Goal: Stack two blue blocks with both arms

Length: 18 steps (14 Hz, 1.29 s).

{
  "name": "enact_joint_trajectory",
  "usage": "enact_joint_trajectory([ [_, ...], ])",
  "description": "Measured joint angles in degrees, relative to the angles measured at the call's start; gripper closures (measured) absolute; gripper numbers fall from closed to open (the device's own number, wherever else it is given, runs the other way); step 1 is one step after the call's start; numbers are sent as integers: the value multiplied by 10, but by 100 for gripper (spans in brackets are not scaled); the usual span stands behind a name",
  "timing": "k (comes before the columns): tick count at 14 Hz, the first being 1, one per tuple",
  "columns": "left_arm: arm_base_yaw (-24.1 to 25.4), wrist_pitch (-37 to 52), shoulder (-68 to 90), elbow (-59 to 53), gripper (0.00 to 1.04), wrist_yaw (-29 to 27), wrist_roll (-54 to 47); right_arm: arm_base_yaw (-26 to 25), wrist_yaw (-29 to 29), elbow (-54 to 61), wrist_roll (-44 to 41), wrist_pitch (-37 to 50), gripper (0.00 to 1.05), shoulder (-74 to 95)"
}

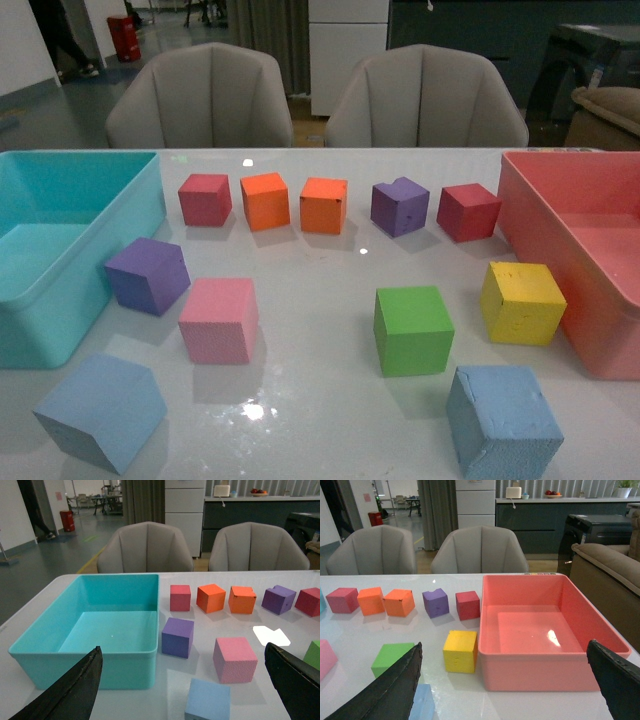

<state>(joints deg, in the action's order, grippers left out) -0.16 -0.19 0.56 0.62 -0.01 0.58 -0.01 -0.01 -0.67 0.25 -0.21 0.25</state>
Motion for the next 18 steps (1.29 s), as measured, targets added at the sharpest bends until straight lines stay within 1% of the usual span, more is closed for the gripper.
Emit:
enact_joint_trajectory([
  [16, 0, 0, 0, 0, 7, 0, 0, 0, 0, 0, 0, 0, 6, 0],
  [17, 0, 0, 0, 0, 7, 0, 0, 10, 32, -5, 2, -21, 6, 9],
  [18, 0, 0, 0, 0, 7, 0, 0, 46, 104, -34, 5, 30, 6, 112],
])
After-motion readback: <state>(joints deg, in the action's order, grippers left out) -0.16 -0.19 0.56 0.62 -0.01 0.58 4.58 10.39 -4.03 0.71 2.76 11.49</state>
